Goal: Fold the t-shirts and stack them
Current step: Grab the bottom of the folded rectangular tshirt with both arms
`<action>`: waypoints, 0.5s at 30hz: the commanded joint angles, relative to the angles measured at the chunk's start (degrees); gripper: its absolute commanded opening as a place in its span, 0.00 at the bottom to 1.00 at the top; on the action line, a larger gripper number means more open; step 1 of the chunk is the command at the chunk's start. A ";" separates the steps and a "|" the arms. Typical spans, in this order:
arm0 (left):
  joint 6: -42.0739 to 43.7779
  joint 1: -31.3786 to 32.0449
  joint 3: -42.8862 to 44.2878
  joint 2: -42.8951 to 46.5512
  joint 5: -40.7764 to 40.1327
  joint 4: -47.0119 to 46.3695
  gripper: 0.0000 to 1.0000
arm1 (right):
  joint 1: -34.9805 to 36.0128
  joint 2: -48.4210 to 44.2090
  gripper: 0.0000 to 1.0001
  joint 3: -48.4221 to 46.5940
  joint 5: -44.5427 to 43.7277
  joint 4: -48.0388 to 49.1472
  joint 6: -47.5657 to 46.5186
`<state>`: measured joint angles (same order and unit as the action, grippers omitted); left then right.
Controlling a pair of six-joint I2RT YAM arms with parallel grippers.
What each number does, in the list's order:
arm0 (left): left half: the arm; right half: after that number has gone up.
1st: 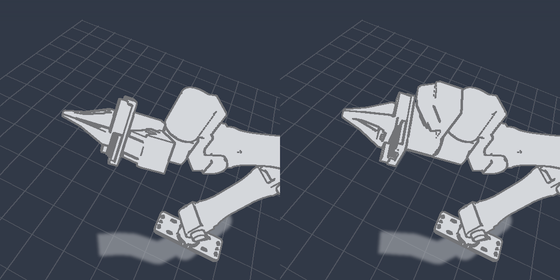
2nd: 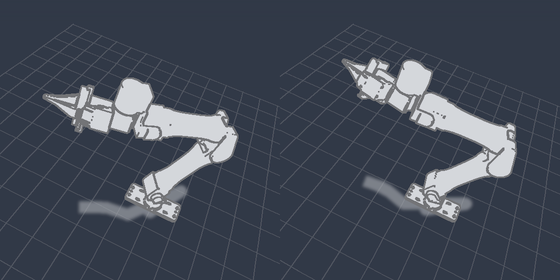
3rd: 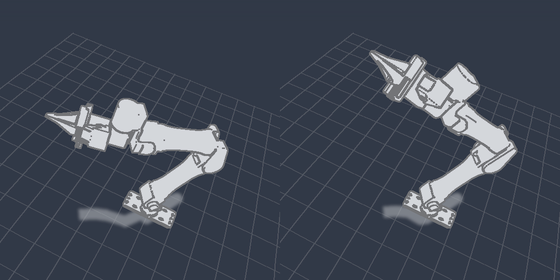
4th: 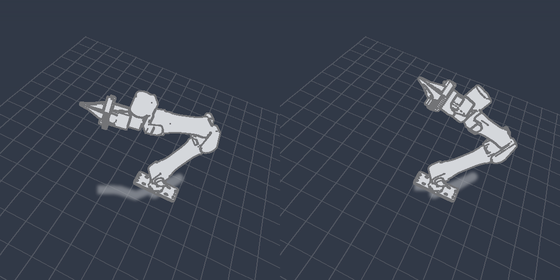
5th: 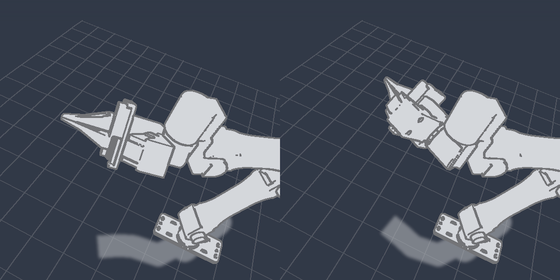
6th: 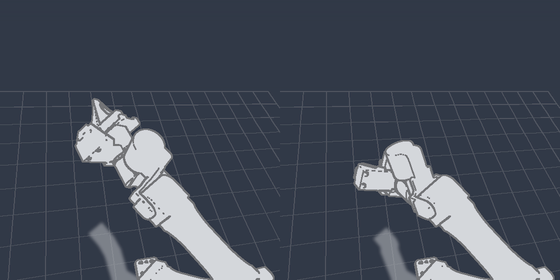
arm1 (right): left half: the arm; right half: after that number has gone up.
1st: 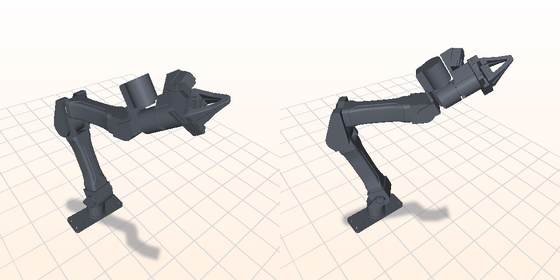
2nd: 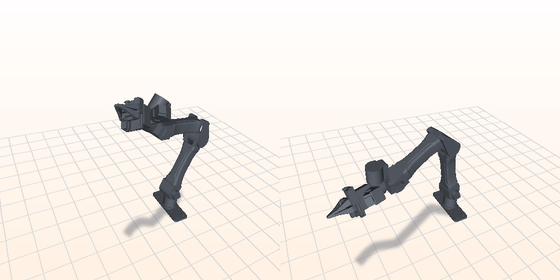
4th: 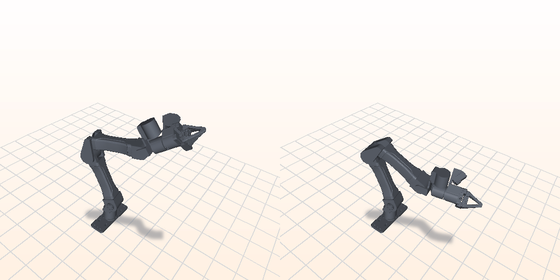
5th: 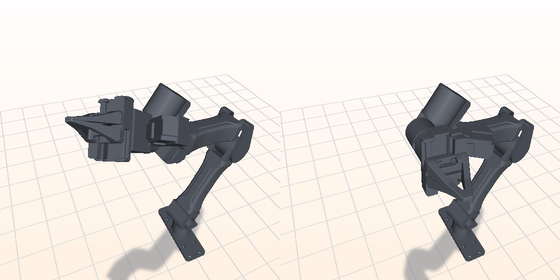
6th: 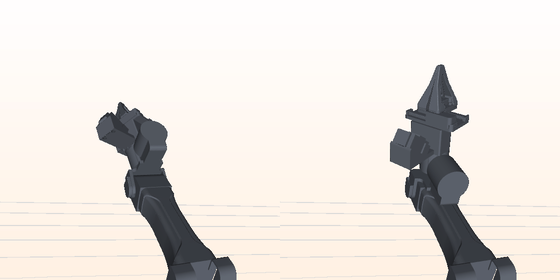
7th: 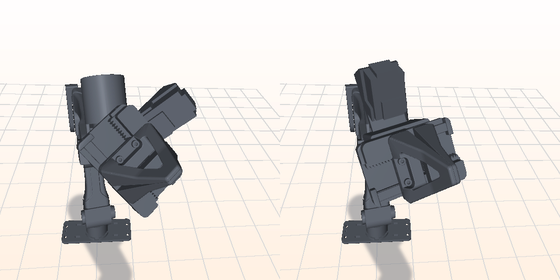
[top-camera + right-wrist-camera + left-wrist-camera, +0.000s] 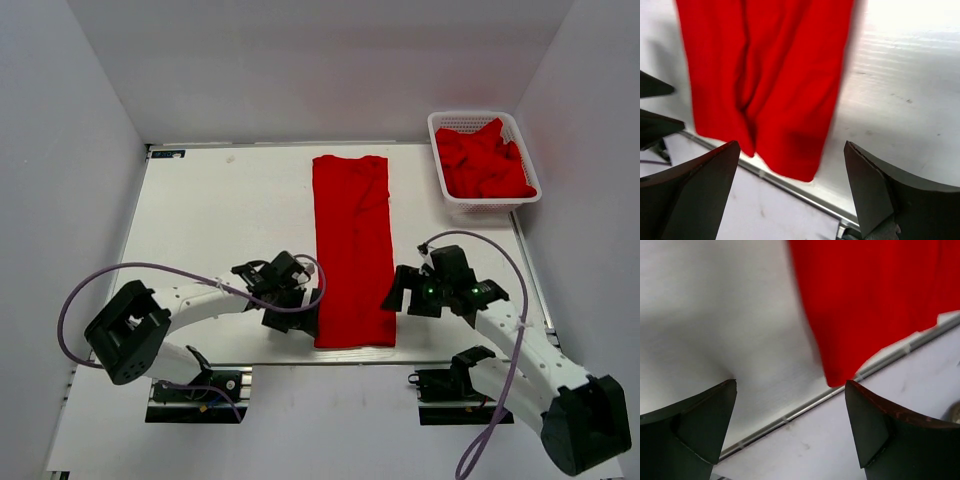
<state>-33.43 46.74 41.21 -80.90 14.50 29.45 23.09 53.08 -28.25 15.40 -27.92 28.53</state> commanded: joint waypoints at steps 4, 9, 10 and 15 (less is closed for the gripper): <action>-5.41 6.16 -2.89 0.40 -2.02 -3.96 1.00 | 1.43 -3.60 0.90 3.80 5.69 -4.69 3.19; -5.42 9.06 -1.66 -2.15 -3.08 -5.28 1.00 | 2.48 -3.60 0.90 7.68 5.96 -2.93 4.60; -5.94 9.85 -1.66 -3.02 -2.55 -6.07 1.00 | 2.66 -3.08 0.90 8.12 6.92 -1.45 4.95; -5.94 11.09 -1.74 -5.49 -1.24 -7.30 0.68 | 3.98 -0.26 0.90 10.49 8.42 3.30 5.83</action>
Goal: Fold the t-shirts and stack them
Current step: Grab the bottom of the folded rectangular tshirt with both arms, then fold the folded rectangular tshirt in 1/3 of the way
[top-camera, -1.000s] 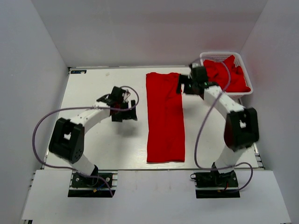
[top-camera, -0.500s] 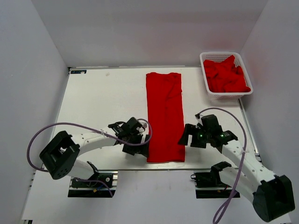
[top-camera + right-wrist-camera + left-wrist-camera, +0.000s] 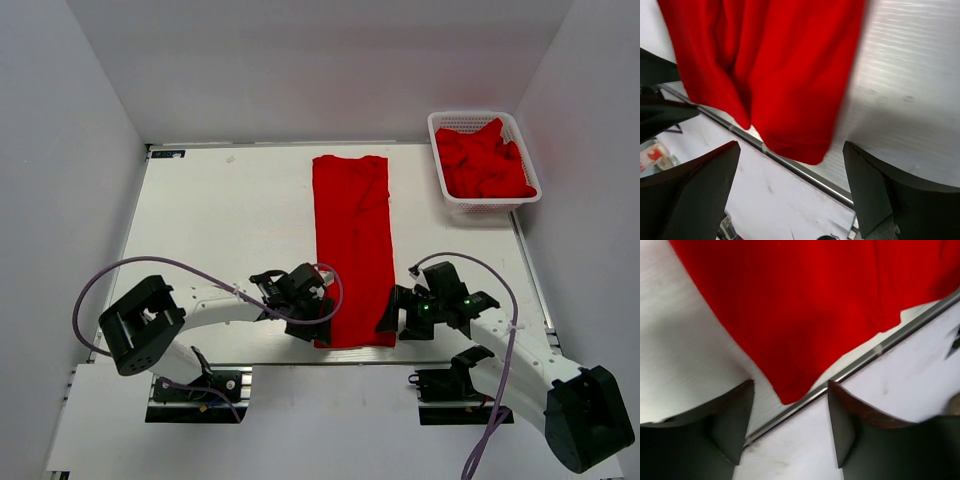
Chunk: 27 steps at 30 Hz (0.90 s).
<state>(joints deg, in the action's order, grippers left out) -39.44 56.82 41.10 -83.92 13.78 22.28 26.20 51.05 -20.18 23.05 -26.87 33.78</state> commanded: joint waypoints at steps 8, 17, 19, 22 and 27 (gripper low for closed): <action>-0.99 2.07 -2.78 -3.00 -0.42 -1.01 0.20 | 2.63 2.92 0.22 2.26 -0.63 1.22 2.69; 1.12 2.60 1.42 0.33 -3.31 -0.85 0.00 | 3.25 4.93 0.00 -3.18 -1.95 -1.25 -0.99; 1.82 2.60 3.71 1.13 -6.38 1.78 0.00 | 3.16 5.03 0.00 -5.55 -3.00 -1.51 -1.17; 1.82 1.10 6.88 1.65 -9.72 3.55 0.00 | 2.99 6.25 0.00 -9.33 -6.08 -1.52 -3.10; 2.44 -0.65 17.33 -2.03 -18.25 9.79 0.00 | 2.72 11.61 0.00 -16.09 -12.22 -0.02 -4.60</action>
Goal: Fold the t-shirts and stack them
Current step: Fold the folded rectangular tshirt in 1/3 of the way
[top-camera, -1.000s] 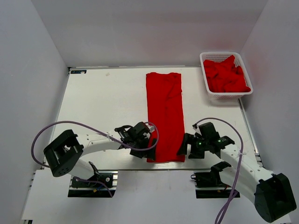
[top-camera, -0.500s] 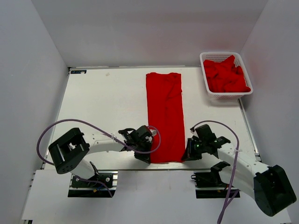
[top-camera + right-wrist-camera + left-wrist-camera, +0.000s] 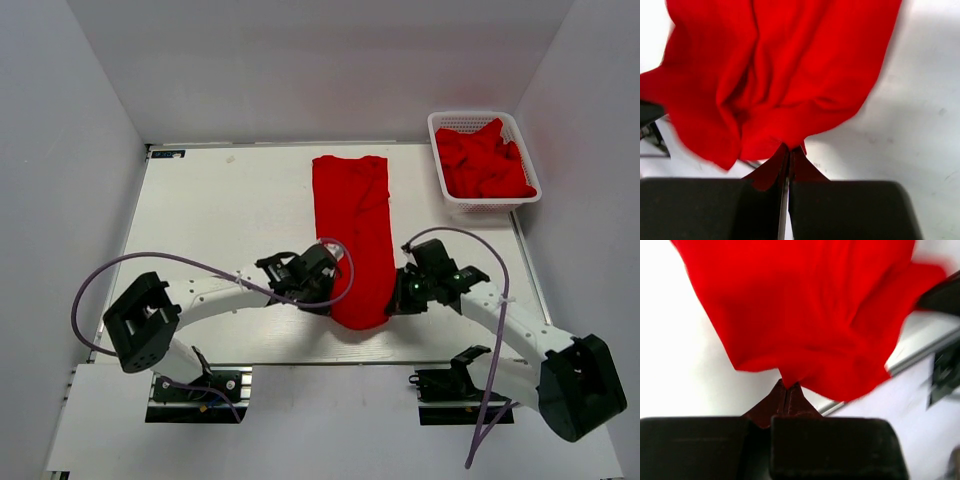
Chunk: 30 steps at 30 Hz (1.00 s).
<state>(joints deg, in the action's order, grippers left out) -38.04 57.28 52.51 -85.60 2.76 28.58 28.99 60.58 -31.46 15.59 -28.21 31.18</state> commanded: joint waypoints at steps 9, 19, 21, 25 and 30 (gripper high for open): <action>2.80 -10.94 16.74 -9.65 -11.56 6.14 0.00 | -1.13 14.39 0.00 -17.40 -15.06 1.84 -3.05; 9.48 -18.42 26.93 -17.40 -5.06 0.60 0.00 | -4.29 22.39 0.00 -28.03 -20.96 4.47 -4.28; 10.79 -19.21 29.21 -19.33 -4.17 -0.09 0.00 | -4.91 24.05 0.00 -30.14 -20.26 5.44 -4.37; 11.50 -21.50 32.38 -21.61 -3.56 -0.63 0.00 | -6.49 27.13 0.00 -32.96 -18.50 7.02 -4.90; 12.82 -23.70 35.47 -25.04 -1.54 -0.63 0.00 | -8.59 32.40 0.00 -37.96 -16.21 7.38 -5.69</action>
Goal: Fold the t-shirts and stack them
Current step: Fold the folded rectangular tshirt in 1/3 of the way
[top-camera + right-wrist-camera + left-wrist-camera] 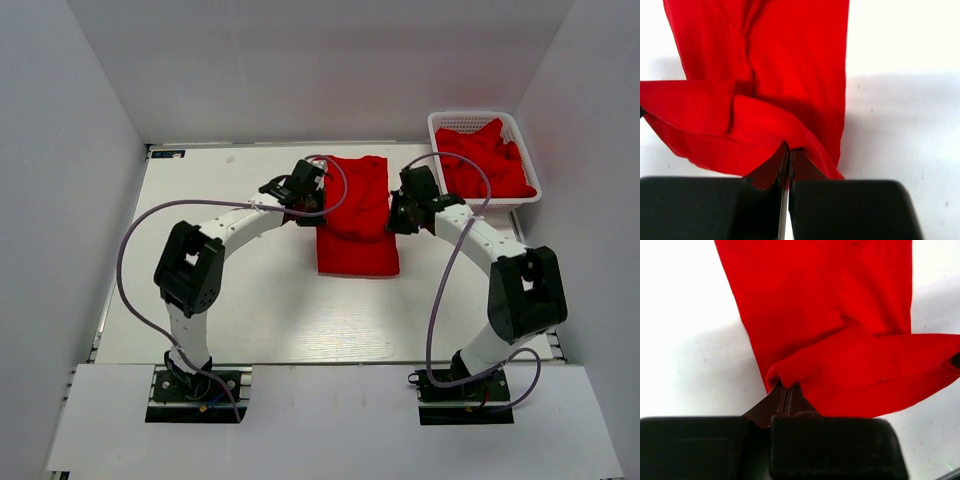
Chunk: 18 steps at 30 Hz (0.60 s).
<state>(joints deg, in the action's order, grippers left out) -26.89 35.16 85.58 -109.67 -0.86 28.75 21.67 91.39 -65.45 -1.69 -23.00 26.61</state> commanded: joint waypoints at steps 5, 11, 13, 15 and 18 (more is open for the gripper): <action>2.29 -2.64 4.68 -4.33 2.71 -1.33 0.00 | -2.42 5.10 0.00 -4.86 1.25 4.45 -0.33; 2.81 -3.87 6.26 -7.40 4.73 -3.53 0.00 | -3.21 9.58 0.00 -5.47 5.21 9.82 0.19; 2.81 -4.40 6.96 -8.19 5.43 -4.23 0.00 | -3.82 11.08 0.00 -7.05 4.59 10.09 1.16; 3.43 -4.92 8.71 -10.30 6.22 -5.11 0.00 | -4.09 13.54 0.00 -7.67 4.77 11.66 2.65; 2.82 -5.97 12.05 -12.58 6.75 -5.11 0.01 | -5.06 16.44 0.14 -9.78 6.17 14.81 4.76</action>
<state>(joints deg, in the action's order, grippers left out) -24.40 30.39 93.03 -122.04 4.23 26.02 17.69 106.08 -71.57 3.03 -14.37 29.04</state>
